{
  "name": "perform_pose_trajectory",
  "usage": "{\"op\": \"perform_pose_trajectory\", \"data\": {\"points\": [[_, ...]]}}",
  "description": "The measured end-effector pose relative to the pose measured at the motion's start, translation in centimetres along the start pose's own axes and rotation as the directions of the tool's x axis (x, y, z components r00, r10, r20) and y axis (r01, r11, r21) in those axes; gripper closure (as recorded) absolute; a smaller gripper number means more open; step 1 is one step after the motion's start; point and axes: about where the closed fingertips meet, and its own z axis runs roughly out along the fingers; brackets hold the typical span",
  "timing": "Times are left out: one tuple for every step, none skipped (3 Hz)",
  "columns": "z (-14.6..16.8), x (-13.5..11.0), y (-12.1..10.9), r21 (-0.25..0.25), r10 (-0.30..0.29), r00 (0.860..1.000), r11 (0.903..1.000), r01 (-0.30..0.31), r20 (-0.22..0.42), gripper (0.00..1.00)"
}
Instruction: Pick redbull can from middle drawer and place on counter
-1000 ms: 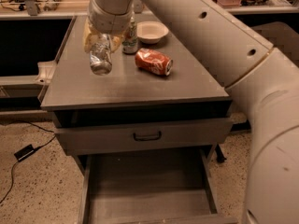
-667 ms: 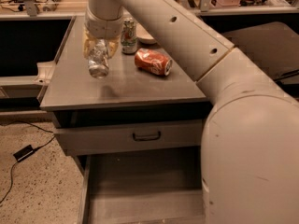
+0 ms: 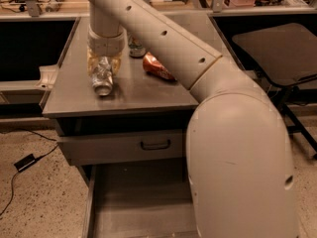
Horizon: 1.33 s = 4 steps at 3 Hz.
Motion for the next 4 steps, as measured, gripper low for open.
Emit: {"op": "perform_pose_trajectory", "data": {"points": [[0.46, -0.05, 0.01, -0.002, 0.000, 1.000, 1.0000, 0.000, 0.007, 0.57], [0.46, -0.05, 0.01, -0.002, 0.000, 1.000, 1.0000, 0.000, 0.007, 0.35], [0.46, -0.05, 0.00, -0.002, 0.000, 1.000, 1.0000, 0.000, 0.007, 0.10], [0.46, -0.05, 0.00, -0.002, 0.000, 1.000, 1.0000, 0.000, 0.007, 0.00]]}}
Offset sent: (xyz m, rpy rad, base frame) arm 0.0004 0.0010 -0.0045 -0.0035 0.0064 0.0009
